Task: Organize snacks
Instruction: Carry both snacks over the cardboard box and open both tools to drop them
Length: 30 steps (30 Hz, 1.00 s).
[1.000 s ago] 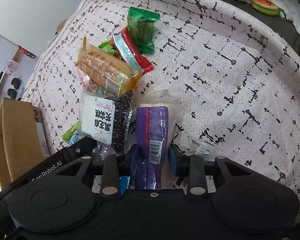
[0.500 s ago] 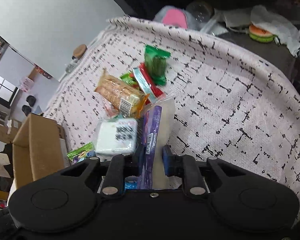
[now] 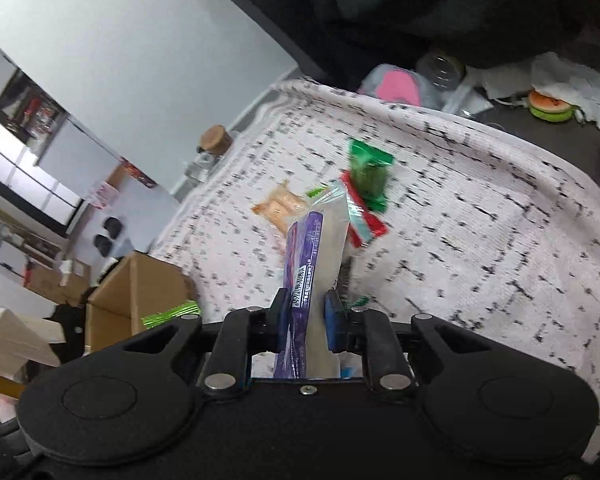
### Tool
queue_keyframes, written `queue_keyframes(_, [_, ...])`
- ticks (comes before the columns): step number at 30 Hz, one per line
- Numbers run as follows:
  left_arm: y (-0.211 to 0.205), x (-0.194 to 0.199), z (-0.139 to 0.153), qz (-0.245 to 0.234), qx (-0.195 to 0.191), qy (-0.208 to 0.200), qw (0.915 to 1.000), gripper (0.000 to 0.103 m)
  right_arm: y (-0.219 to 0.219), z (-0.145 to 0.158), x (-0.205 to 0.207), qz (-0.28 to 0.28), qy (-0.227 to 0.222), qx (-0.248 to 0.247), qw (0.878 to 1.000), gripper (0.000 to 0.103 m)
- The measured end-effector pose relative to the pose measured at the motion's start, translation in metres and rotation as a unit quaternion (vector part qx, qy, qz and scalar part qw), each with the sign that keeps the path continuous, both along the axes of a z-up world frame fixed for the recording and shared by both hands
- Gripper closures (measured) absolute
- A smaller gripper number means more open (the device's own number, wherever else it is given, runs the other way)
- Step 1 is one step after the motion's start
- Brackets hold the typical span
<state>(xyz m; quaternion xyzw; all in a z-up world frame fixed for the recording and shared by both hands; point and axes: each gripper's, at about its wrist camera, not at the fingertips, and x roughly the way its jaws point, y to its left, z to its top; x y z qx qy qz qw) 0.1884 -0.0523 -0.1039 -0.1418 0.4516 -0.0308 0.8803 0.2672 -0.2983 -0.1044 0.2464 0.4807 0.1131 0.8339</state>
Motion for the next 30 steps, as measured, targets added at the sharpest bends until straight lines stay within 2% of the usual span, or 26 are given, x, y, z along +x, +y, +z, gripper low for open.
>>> queue_keyframes(11, [0.028,-0.008,0.023,0.025,-0.002,-0.025,0.9994,0.078,0.034,0.014,0.000,0.044,-0.042,0.031,0.998,0.085])
queue_keyframes(19, [0.057,-0.007,0.034,0.045,0.004,-0.028,0.9986,0.078,0.062,0.021,0.004,0.055,-0.048,0.048,0.996,0.086])
queue_keyframes(30, [0.117,0.000,0.023,0.096,0.001,-0.019,0.9952,0.078,0.118,0.020,0.016,0.093,-0.047,0.066,0.992,0.085])
